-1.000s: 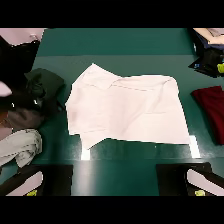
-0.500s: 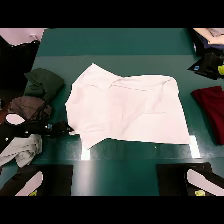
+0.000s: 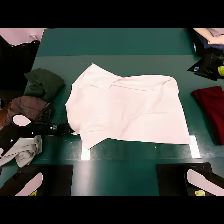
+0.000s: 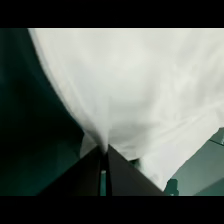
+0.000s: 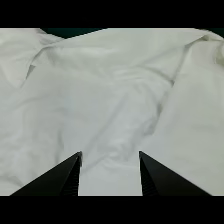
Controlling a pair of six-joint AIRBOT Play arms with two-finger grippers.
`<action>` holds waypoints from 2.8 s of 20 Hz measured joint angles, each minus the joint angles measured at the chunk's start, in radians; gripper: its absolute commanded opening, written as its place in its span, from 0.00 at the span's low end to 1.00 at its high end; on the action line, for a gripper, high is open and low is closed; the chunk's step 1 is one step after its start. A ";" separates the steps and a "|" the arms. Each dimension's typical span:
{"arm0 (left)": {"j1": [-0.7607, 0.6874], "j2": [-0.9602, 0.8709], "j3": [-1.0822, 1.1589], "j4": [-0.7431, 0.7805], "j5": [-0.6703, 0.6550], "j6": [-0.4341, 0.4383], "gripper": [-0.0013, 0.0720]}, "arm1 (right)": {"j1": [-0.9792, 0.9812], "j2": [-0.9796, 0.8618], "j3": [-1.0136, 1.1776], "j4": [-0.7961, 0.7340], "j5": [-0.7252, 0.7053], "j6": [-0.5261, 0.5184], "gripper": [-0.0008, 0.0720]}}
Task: Fold the shirts.
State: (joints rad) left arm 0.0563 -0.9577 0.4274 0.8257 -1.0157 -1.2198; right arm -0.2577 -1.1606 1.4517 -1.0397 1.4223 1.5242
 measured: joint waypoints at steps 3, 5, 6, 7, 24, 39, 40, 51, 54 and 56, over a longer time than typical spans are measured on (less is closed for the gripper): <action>-0.017 0.002 0.060 0.002 -0.017 -0.005 0.06 | -0.015 0.005 -0.014 -0.006 0.060 -0.003 0.57; -0.022 0.002 0.132 0.003 -0.056 -0.005 0.06 | -0.040 0.032 -0.072 -0.015 0.104 -0.019 0.57; -0.024 0.002 0.175 0.005 -0.077 -0.005 0.06 | -0.059 0.054 -0.122 -0.035 0.118 -0.026 0.57; -0.024 0.002 0.216 0.006 -0.095 -0.003 0.06 | -0.083 0.082 -0.183 -0.065 0.132 -0.031 0.57; -0.026 0.002 0.364 0.011 -0.123 0.024 0.06 | -0.508 0.175 -0.842 -0.241 0.028 -0.180 0.51; -0.027 0.002 0.364 0.007 -0.124 0.023 0.06 | -0.523 0.026 -0.854 -0.188 -0.027 -0.263 0.04; -0.027 0.002 0.364 0.007 -0.124 0.023 0.06 | -0.523 0.040 -0.854 -0.187 -0.032 -0.272 0.04; -0.027 0.002 0.848 -0.001 -0.150 0.014 0.06 | -0.360 0.304 -0.582 0.272 -0.087 -0.292 0.03; -0.027 0.002 1.156 -0.004 -0.156 0.014 0.06 | -0.233 0.357 -0.340 0.366 -0.194 -0.279 0.03; -0.027 0.003 1.371 -0.004 -0.158 0.014 0.06 | -0.167 0.375 -0.156 0.395 -0.264 -0.275 0.03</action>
State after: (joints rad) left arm 0.0296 -0.9546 1.7988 0.8219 -1.1732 -1.2053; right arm -0.4248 -0.7856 1.2953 -0.6449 1.1580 1.2495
